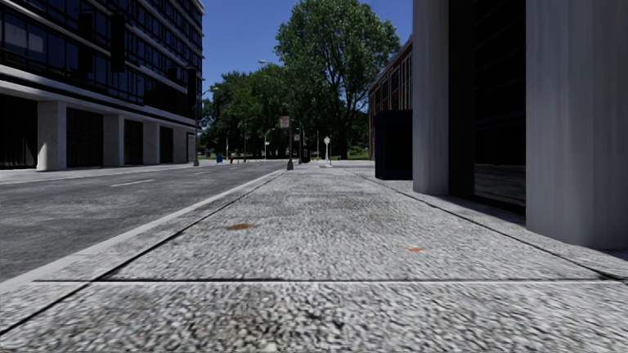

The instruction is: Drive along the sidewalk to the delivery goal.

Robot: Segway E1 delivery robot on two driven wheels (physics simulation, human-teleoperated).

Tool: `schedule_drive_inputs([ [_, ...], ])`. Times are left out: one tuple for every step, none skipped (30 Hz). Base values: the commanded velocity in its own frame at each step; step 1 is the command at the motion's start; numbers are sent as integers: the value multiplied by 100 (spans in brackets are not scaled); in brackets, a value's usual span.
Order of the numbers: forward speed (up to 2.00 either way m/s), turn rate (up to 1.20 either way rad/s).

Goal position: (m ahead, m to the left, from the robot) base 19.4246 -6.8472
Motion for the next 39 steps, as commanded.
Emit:
schedule_drive_inputs([
  [200,0],
  [200,0],
  [200,0],
  [200,0],
  [200,0],
  [200,0],
  [200,0],
  [200,0],
  [200,0],
  [200,0],
  [200,0],
  [200,0],
  [200,0],
  [200,0],
  [200,0],
  [200,0],
  [200,0],
  [200,0],
  [200,0],
  [200,0],
  [200,0],
  [200,0],
  [200,0],
  [200,0],
  [200,0],
  [200,0],
  [200,0],
  [200,0],
  [200,0],
  [200,0],
  [200,0],
  [200,0],
  [200,0],
  [200,0],
  [200,0],
  [200,0],
  [200,0],
  [200,0],
  [200,0],
])
